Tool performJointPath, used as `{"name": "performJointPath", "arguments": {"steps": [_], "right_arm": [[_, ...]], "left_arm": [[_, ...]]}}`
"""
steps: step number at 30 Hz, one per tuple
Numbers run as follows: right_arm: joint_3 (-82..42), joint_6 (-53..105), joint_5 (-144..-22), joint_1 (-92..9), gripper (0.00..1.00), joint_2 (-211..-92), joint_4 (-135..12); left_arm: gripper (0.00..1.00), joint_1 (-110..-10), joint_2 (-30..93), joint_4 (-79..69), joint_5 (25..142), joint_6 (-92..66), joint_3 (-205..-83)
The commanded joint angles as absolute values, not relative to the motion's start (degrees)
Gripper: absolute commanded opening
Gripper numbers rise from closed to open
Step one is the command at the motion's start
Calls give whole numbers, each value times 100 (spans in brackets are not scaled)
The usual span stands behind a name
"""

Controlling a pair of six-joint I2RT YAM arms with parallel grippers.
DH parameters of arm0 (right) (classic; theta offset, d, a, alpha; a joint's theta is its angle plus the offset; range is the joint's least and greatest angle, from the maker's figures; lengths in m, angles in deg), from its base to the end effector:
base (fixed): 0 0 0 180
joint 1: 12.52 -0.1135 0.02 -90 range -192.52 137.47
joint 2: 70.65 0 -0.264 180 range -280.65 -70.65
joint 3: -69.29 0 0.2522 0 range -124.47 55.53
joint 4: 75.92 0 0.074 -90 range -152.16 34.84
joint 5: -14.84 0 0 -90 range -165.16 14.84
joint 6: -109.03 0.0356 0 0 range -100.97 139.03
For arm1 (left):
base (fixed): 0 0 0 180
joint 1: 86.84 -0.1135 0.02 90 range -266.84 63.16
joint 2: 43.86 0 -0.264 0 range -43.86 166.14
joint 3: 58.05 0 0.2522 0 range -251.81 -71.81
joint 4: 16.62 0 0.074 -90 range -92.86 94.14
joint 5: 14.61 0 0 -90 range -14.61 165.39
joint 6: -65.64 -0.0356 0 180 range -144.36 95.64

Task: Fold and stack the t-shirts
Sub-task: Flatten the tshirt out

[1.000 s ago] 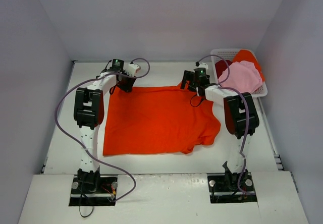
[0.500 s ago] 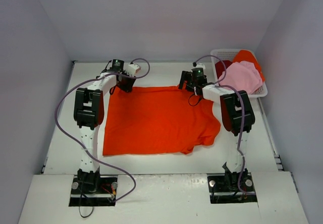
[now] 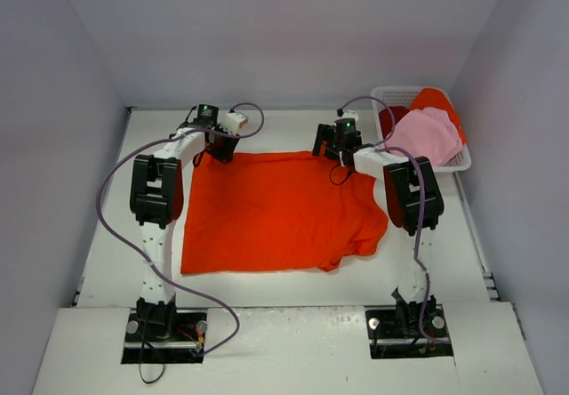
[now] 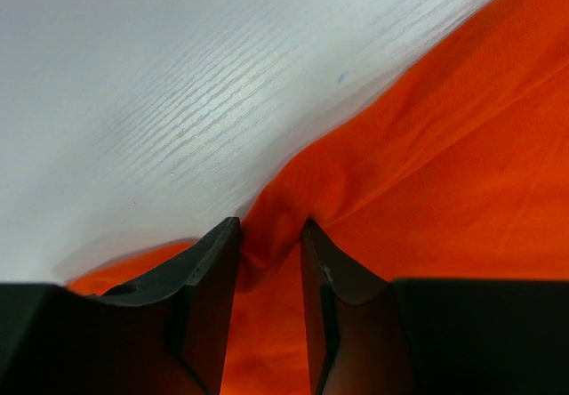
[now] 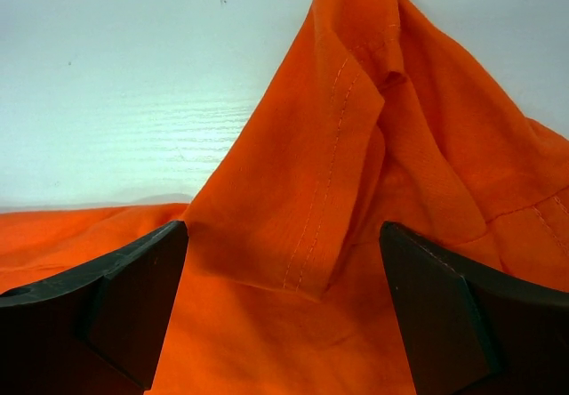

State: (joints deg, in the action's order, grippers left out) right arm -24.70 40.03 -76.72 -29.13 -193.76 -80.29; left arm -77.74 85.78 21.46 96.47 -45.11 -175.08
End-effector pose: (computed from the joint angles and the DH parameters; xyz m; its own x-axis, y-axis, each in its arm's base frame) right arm 0.4636 0.1393 0.1660 -0.4854 0.2290 -0.8437 -0.1451 0.9306 0.3361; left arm 0.4941 -0.0921 0.1788 -0.5824 0.4281 -0.6910 0.6191 0.7845 -0.0358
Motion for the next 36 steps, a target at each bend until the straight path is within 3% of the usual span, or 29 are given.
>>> {"name": "performJointPath", "arguments": {"steps": [1,17,36], "right_arm": [[-2735,3951,-7683,-2914,86,-19326,-8273],[-2726,3977,-7700,-2878,71,-19361,-8299],[-2682,3872,-7665,-2790,73,-19089,-8220]], "left_arm": [[28,-7779,8296,2052,9569,-4537,-17465],[26,-7779,8305,2070,9587,-4537,-17447],[26,-7779,8375,2096,9622,-4510,-17447]]}}
